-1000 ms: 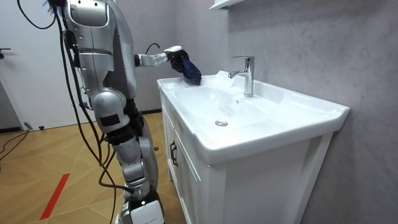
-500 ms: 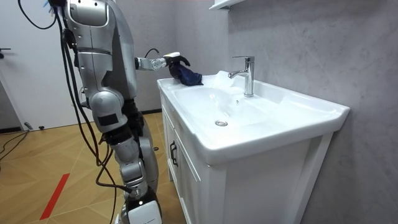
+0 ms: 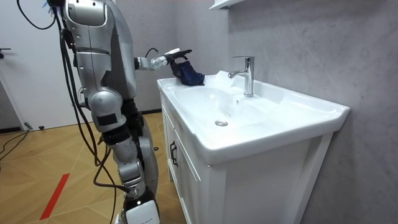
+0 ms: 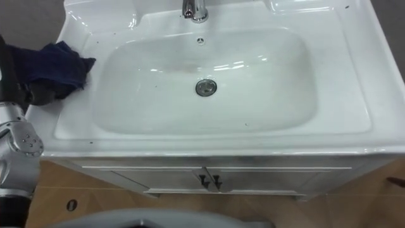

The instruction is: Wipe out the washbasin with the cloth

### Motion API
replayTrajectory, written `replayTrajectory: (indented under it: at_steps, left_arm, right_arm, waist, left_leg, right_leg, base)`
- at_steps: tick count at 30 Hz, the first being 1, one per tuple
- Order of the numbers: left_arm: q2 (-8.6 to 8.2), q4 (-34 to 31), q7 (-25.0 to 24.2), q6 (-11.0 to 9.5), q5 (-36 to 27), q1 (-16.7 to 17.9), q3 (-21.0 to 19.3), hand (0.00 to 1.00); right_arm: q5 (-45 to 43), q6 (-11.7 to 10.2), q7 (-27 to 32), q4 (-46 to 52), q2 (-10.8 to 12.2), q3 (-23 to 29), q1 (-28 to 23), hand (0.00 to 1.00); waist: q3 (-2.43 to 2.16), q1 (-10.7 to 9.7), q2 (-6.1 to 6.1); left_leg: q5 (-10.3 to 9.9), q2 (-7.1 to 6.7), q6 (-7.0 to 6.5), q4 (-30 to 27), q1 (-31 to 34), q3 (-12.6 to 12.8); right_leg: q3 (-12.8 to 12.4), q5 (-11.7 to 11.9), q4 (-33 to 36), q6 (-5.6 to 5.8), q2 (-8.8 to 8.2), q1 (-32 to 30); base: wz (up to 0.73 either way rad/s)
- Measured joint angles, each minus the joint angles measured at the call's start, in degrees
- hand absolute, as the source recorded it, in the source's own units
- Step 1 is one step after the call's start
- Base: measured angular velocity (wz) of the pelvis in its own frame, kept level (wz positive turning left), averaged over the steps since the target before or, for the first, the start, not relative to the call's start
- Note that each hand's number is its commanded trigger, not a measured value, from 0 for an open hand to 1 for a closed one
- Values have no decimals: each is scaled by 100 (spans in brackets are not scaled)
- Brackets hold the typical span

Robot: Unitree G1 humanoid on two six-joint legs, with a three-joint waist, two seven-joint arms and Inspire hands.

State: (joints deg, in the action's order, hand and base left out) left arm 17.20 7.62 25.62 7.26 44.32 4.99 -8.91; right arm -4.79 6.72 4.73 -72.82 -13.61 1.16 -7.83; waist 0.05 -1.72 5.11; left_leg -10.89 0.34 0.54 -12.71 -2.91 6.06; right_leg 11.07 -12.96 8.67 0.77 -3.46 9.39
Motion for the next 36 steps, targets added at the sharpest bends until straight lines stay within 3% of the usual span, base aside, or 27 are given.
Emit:
replayTrajectory:
  at_steps: [7,11,17,22,28,33,36]
  left_arm:
    - [-48,-251,158,-276,-790,0,6,0]
    - [-48,-500,162,-365,-924,0,5,0]
    - [-48,-987,164,-745,-1730,-44,5,0]
    - [-48,-991,163,-921,-2066,-46,5,0]
    - [-48,-1107,163,-968,-2940,-56,-83,0]
    - [-48,-1250,212,-973,-3121,-74,-443,0]
    - [-47,-1436,602,-974,-3117,-79,-697,0]
  right_arm:
    - [1,-109,5,-104,5,-6,66,0]
    - [0,-173,3,-147,13,0,120,0]
    - [57,-309,-49,-143,41,3,204,0]
    - [225,-378,-54,-143,72,-2,213,0]
    - [232,-379,-54,-158,92,4,222,0]
    - [302,-360,-59,-210,101,10,217,0]
    - [299,-357,-57,-210,101,11,190,0]
  waist:
    - [5,21,-14]
    - [8,20,-17]
    - [16,-11,-30]
    - [50,11,-96]
    - [48,33,-141]
    - [19,53,-106]
    - [6,52,-74]
  left_leg:
    - [0,-3,0,-3,4,-3]
    - [0,-3,0,-5,12,-10]
    - [0,-18,-1,10,-17,-9]
    - [0,-25,-1,42,-68,-2]
    - [0,-30,0,43,-69,-6]
    - [-1,-27,0,24,-63,-6]
    - [-2,-28,-1,6,-57,-12]
  right_leg:
    - [-4,0,-5,0,0,0]
    - [0,-1,-8,1,0,-4]
    - [1,-9,-7,12,-11,26]
    - [14,-33,-7,14,-15,59]
    - [24,-34,-10,15,-15,68]
    - [17,-34,-12,14,-14,67]
    - [15,-34,-7,14,-16,68]
  base:
    - [0]
    - [0]
    - [0]
    - [0]
    - [0]
    - [0]
    - [0]
